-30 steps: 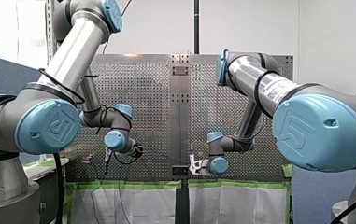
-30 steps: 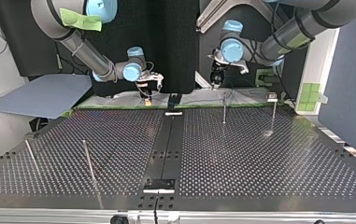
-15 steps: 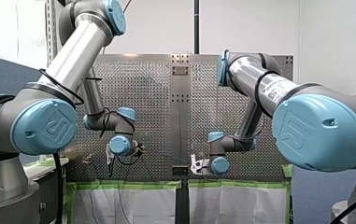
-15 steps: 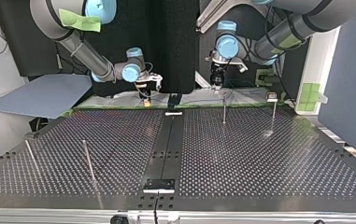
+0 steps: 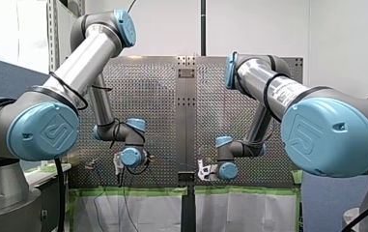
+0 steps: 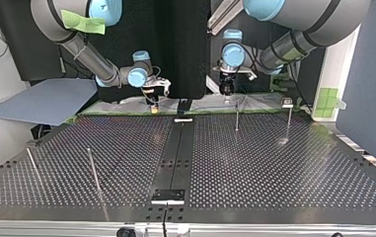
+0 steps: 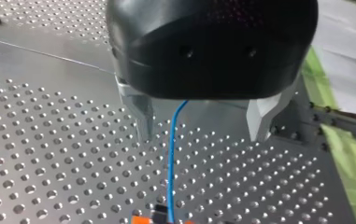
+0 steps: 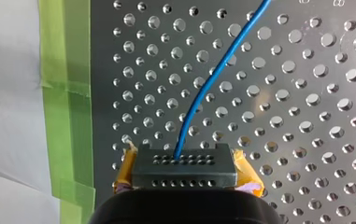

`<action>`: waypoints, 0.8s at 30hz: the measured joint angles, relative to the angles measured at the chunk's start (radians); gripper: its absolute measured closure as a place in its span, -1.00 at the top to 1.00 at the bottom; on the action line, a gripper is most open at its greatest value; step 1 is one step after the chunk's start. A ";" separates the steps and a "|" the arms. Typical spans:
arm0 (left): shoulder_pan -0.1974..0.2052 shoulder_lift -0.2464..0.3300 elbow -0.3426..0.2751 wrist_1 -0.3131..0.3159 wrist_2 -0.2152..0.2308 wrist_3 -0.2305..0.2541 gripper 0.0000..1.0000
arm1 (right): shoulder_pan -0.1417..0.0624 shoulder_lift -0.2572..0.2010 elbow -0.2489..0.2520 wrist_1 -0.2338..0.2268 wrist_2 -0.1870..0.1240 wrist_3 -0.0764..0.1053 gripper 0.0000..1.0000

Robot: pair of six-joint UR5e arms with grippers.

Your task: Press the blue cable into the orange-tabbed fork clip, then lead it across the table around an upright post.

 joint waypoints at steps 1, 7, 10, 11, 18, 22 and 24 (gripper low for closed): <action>-0.001 0.000 0.005 -0.003 -0.002 0.000 1.00 | 0.000 0.000 0.000 0.000 0.000 0.000 -1.00; -0.002 -0.001 0.039 -0.016 -0.009 -0.001 1.00 | -0.001 0.000 0.000 0.001 -0.001 -0.002 -1.00; -0.002 -0.002 0.051 -0.022 -0.011 -0.002 1.00 | -0.001 0.000 0.000 0.001 -0.001 -0.002 -1.00; -0.002 -0.002 0.054 -0.023 -0.013 -0.002 1.00 | -0.001 0.001 0.000 0.001 -0.001 -0.002 -1.00; -0.008 -0.029 0.090 -0.042 -0.029 -0.001 1.00 | -0.001 0.000 0.000 0.001 -0.002 -0.003 -1.00; -0.015 -0.064 0.126 -0.061 -0.038 0.000 1.00 | -0.001 0.000 0.000 0.004 -0.002 -0.004 -1.00; -0.019 -0.078 0.145 -0.064 -0.045 0.000 1.00 | -0.001 0.000 0.000 0.005 -0.002 -0.004 -1.00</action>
